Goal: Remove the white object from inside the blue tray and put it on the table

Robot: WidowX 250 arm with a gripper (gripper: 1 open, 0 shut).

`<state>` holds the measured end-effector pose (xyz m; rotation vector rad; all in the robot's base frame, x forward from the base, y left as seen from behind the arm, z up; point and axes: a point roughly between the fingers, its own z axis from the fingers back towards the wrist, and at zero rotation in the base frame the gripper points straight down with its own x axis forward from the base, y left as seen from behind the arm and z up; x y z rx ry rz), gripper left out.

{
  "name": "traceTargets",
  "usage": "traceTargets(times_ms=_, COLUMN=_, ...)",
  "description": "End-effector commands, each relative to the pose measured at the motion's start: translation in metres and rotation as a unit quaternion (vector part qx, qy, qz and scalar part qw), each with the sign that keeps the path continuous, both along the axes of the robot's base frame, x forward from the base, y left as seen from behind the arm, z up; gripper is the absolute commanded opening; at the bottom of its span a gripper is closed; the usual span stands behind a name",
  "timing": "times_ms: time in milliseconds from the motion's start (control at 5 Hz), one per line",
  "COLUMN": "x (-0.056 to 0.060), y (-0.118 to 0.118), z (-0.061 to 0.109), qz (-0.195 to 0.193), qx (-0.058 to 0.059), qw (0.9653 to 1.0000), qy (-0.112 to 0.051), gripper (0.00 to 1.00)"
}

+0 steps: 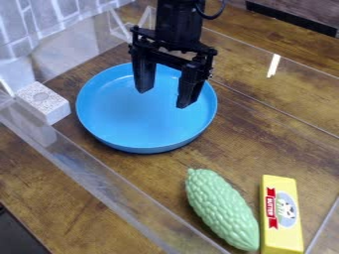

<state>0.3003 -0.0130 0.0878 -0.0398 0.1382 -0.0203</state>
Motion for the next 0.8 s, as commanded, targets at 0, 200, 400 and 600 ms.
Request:
traceTargets(times_ms=0, x=0.0077, y=-0.0038, z=0.0098, qz=-0.008, qx=-0.003, qw=0.9997, qy=-0.021, gripper=1.0)
traceTargets(times_ms=200, x=0.0094, y=-0.0052, z=0.0083, qz=-0.01, qx=-0.005, qw=0.9997, qy=-0.021, gripper=1.0)
traceTargets(times_ms=400, x=0.0108, y=-0.0064, z=0.0061, qz=-0.012, qx=-0.007, qw=0.9997, qy=-0.019, gripper=1.0)
traceTargets(times_ms=600, x=0.0123, y=-0.0078, z=0.004, qz=-0.013, qx=-0.009, qw=0.9997, qy=-0.018, gripper=1.0)
